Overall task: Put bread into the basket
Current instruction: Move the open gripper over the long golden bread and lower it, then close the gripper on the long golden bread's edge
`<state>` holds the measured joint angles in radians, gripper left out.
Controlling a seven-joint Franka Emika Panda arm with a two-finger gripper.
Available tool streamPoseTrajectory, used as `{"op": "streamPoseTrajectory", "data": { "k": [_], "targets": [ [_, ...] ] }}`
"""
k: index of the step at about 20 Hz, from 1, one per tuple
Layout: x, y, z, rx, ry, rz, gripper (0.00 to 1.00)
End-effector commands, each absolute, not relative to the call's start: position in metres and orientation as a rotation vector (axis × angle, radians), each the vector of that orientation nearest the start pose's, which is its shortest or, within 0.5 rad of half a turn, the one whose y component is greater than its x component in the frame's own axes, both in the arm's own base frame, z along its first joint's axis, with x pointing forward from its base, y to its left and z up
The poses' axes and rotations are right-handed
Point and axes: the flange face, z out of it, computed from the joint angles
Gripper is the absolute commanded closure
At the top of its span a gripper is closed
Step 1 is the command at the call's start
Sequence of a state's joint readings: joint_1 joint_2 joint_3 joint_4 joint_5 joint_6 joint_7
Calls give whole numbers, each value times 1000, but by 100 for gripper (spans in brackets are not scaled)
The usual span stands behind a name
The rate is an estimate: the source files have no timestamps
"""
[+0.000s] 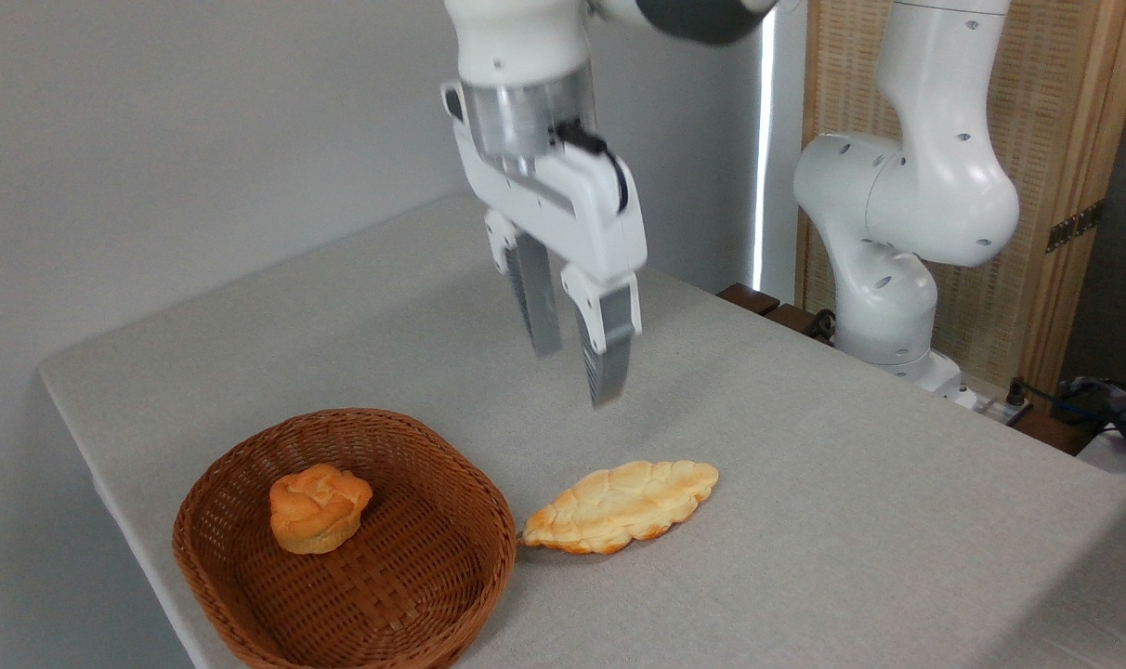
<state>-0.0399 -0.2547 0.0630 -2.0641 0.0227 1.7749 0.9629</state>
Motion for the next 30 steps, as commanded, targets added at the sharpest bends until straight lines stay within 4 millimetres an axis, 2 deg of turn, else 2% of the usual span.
{"op": "streamPoseTrajectory", "data": {
  "k": [1, 5, 10, 16, 23, 30],
  "targets": [
    [462, 31, 500, -2730, 1528, 131, 0],
    [450, 33, 476, -2760, 1544, 234, 0],
    [435, 42, 440, -2709, 1560, 398, 0],
    [430, 42, 423, -2691, 1572, 449, 0],
    [435, 40, 405, -2677, 1584, 413, 0],
    [446, 38, 404, -2651, 1579, 303, 0]
  ]
}}
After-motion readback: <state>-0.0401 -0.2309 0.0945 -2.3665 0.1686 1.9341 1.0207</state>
